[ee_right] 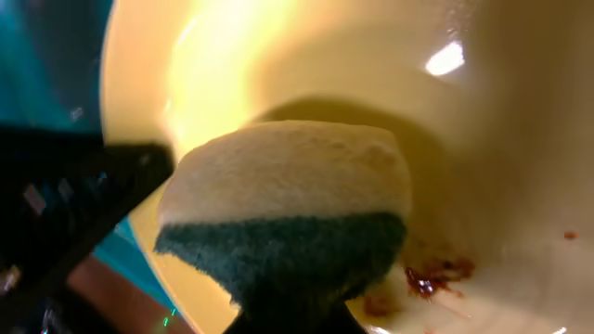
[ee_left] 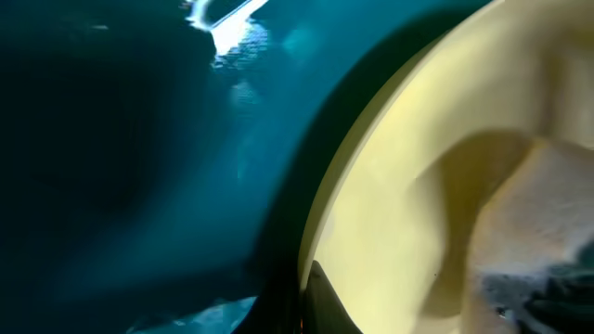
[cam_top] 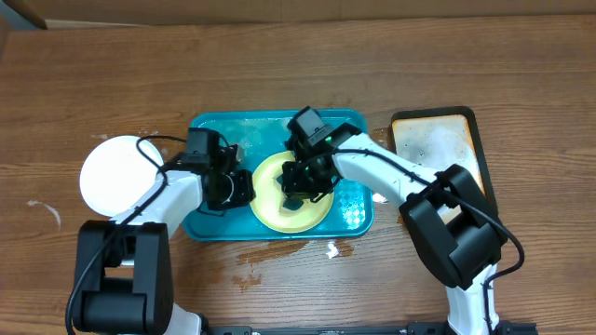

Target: Clean dirty plates on tray and stack at the side

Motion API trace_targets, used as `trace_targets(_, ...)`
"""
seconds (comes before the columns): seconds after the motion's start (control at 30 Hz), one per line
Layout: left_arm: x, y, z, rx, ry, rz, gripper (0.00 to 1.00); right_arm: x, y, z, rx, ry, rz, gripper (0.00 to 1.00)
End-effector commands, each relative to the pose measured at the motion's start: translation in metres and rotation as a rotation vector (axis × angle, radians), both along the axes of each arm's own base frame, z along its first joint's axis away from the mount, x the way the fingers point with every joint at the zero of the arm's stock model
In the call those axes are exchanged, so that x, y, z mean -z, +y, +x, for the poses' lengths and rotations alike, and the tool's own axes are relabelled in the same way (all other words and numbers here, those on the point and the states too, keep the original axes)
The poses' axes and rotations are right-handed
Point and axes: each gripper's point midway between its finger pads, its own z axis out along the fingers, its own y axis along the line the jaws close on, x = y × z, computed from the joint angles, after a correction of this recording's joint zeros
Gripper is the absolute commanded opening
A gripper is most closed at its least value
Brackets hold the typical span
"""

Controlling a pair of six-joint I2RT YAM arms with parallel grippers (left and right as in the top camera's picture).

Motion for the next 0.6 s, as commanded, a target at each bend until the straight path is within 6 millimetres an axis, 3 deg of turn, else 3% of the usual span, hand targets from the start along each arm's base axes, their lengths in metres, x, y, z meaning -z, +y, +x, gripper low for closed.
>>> trace_targets(0.0,-0.002,-0.003,0.007,-0.024,0.005,0.012,0.04,0.013,-0.026,0.017,0.204,-0.038,-0.17,0.04)
trace_targets(0.23,-0.003,-0.003,0.005,-0.027,0.019,0.01,0.04,0.021,-0.091,0.03,0.417,-0.139,-0.492,0.04)
trace_targets(0.33,-0.003,-0.003,0.005,-0.027,0.02,0.011,0.04,0.02,-0.102,0.03,0.418,-0.161,-0.546,0.04)
trace_targets(0.43,-0.003,-0.003,0.005,-0.028,0.019,0.015,0.04,0.021,-0.087,0.029,0.342,-0.145,-0.478,0.04)
trace_targets(0.57,-0.003,-0.003,0.005,-0.027,0.018,0.014,0.04,0.012,-0.023,0.022,0.154,-0.084,-0.16,0.04)
